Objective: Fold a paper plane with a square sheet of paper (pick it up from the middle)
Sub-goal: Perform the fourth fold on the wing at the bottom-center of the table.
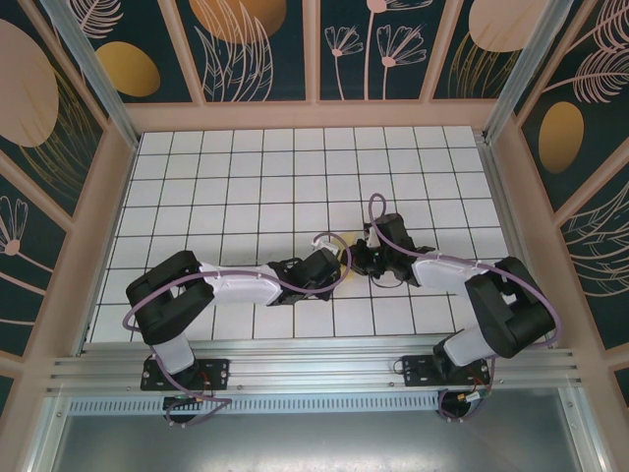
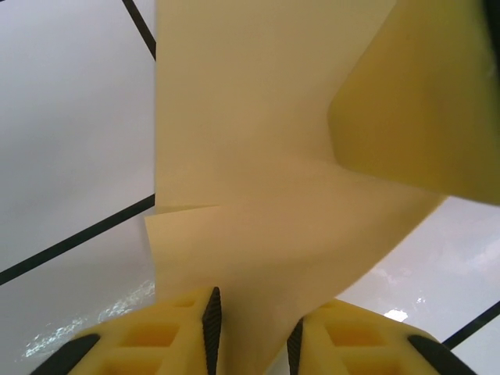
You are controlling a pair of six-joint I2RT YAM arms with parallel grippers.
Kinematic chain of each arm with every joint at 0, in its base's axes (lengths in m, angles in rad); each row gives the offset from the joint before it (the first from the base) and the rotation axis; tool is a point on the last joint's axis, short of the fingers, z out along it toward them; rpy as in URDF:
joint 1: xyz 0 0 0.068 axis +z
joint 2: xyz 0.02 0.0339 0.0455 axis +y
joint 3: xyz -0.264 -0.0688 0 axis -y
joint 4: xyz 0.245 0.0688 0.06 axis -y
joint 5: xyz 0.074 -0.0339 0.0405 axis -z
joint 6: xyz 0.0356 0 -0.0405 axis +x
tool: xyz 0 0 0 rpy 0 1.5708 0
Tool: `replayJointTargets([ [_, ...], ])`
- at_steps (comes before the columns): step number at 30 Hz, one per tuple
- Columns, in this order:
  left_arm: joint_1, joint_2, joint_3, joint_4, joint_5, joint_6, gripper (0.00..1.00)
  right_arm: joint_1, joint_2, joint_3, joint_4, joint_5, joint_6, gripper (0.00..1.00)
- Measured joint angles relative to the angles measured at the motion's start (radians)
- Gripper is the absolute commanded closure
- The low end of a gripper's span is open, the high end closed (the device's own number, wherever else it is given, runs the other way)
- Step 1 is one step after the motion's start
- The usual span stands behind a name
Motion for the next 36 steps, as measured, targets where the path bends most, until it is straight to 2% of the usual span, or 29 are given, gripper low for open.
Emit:
replayJointTargets([
  [8,0.0,0.0,0.0,0.0,0.0,-0.001,0.85,0.0,0.009,0.004,-0.007,0.0,-0.001,0.89],
  [16,0.0,0.0,-0.017,0.009,0.004,-0.035,0.98,0.0,0.009,0.014,-0.034,0.007,-0.013,0.81],
  [22,0.001,-0.029,-0.079,0.064,0.031,-0.084,0.98,0.0,-0.034,0.015,-0.083,0.033,-0.043,0.62],
  [26,0.013,-0.072,-0.125,0.139,0.083,-0.118,0.98,0.001,-0.108,0.014,-0.113,0.06,-0.065,0.54],
  [29,0.036,-0.1,-0.175,0.221,0.136,-0.148,0.97,0.001,-0.169,0.009,-0.12,0.076,-0.074,0.54],
  [32,0.066,-0.116,-0.233,0.304,0.185,-0.182,0.96,0.001,-0.201,0.005,-0.123,0.077,-0.086,0.58],
  [36,0.101,-0.123,-0.313,0.41,0.253,-0.23,0.95,0.006,-0.19,0.005,-0.122,0.066,-0.097,0.69],
])
